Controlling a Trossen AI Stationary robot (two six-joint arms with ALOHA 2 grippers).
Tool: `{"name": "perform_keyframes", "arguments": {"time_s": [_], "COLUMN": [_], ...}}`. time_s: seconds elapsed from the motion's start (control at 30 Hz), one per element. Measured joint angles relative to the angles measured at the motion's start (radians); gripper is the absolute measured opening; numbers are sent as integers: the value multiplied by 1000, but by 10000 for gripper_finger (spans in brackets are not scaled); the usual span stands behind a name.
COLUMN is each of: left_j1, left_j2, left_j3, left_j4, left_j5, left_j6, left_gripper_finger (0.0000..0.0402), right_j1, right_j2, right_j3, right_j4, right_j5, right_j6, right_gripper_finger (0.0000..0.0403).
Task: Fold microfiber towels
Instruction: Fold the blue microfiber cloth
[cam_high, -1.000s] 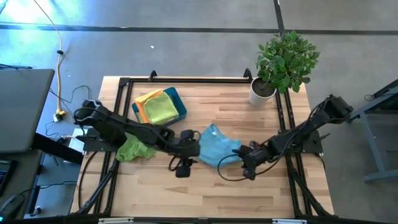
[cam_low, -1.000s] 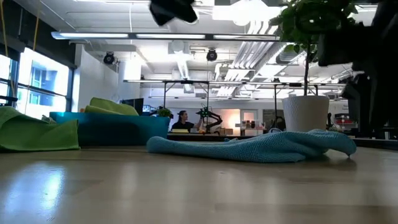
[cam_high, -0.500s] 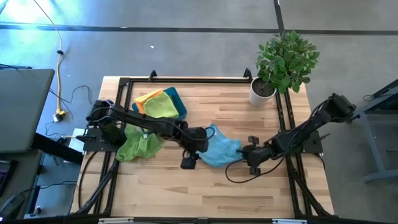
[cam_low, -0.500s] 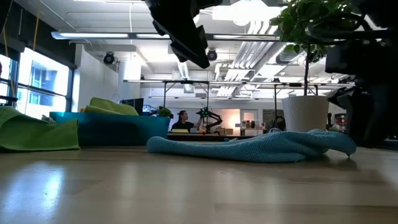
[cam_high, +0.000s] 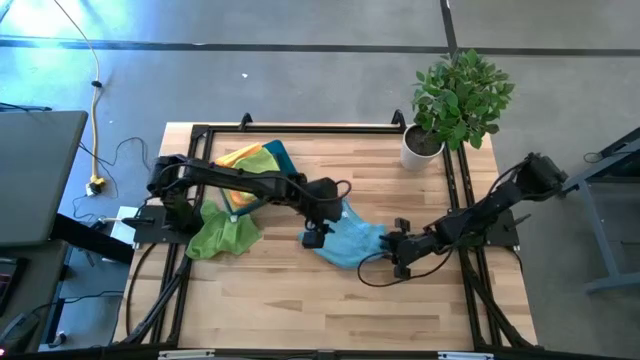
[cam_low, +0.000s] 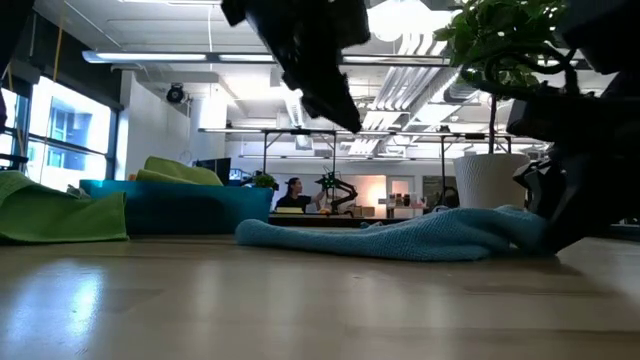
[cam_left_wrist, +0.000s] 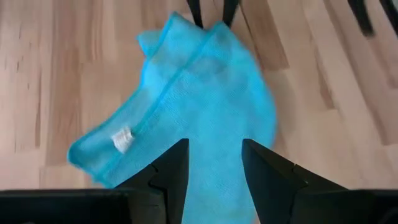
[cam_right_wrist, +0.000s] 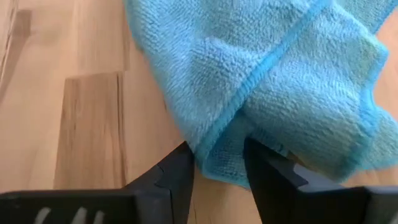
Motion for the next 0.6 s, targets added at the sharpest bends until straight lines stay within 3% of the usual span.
{"name": "perform_keyframes", "arguments": {"time_s": [0.27, 0.6], "left_j1": [59, 128], "left_j2": [99, 245], "left_j3": [0, 0], "left_j4": [65, 177], "left_j5": [31, 24], "left_j6": [89, 134], "left_gripper_finger": [137, 137], "right_j1": [-1, -1], "right_j2": [30, 30], "right_j3": [0, 0], "right_j4": [66, 93], "right_j5": [-13, -56], "right_j6": [18, 93], "right_gripper_finger": [12, 3]}}
